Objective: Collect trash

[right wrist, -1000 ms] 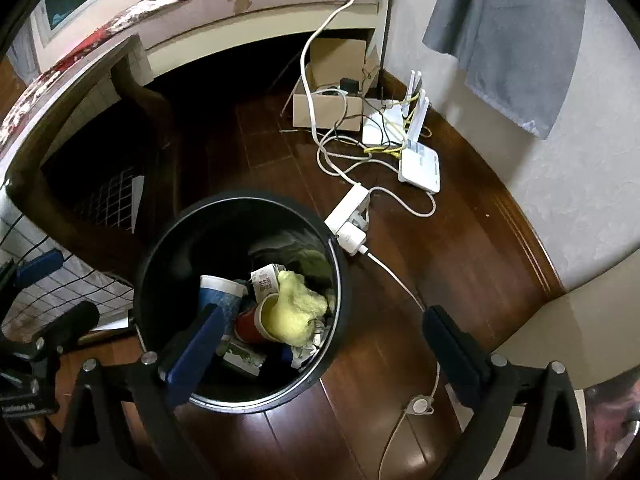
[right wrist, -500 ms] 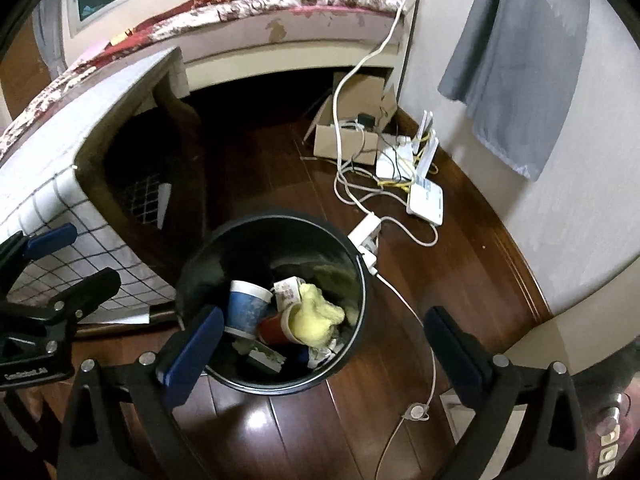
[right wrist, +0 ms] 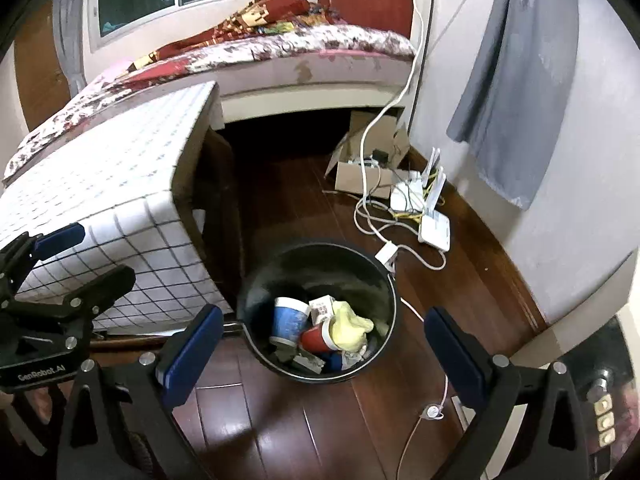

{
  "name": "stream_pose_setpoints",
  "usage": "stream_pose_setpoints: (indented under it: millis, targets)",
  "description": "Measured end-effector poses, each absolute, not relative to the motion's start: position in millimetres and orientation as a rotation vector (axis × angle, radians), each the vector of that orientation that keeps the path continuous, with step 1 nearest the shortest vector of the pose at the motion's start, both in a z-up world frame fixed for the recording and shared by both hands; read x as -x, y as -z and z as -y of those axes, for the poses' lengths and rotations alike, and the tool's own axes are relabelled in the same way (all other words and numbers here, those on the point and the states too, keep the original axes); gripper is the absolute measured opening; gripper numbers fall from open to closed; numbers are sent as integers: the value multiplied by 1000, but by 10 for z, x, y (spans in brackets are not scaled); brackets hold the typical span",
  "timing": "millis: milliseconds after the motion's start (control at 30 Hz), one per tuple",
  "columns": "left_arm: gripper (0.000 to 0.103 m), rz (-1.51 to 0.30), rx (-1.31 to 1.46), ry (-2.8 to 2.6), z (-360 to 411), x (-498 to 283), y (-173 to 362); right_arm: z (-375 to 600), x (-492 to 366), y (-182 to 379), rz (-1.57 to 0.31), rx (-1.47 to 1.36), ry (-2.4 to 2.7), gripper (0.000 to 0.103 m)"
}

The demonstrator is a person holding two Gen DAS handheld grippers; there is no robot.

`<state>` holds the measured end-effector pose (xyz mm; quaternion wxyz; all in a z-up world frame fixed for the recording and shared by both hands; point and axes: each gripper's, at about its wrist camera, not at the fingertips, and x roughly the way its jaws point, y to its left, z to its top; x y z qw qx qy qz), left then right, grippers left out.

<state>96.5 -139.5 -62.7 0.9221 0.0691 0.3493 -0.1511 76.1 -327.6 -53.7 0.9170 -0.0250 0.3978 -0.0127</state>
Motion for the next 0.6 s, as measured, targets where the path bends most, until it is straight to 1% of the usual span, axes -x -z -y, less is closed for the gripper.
stream_pose_setpoints:
  millis: [267, 600]
  targets:
    - [93, -653, -101, 249, 1005, -645, 328, 2913, -417, 128, -735, 8, 8, 102]
    - [94, -604, -78, 226, 562, -199, 37, 2539, -27, -222, -675, -2, 28, 102]
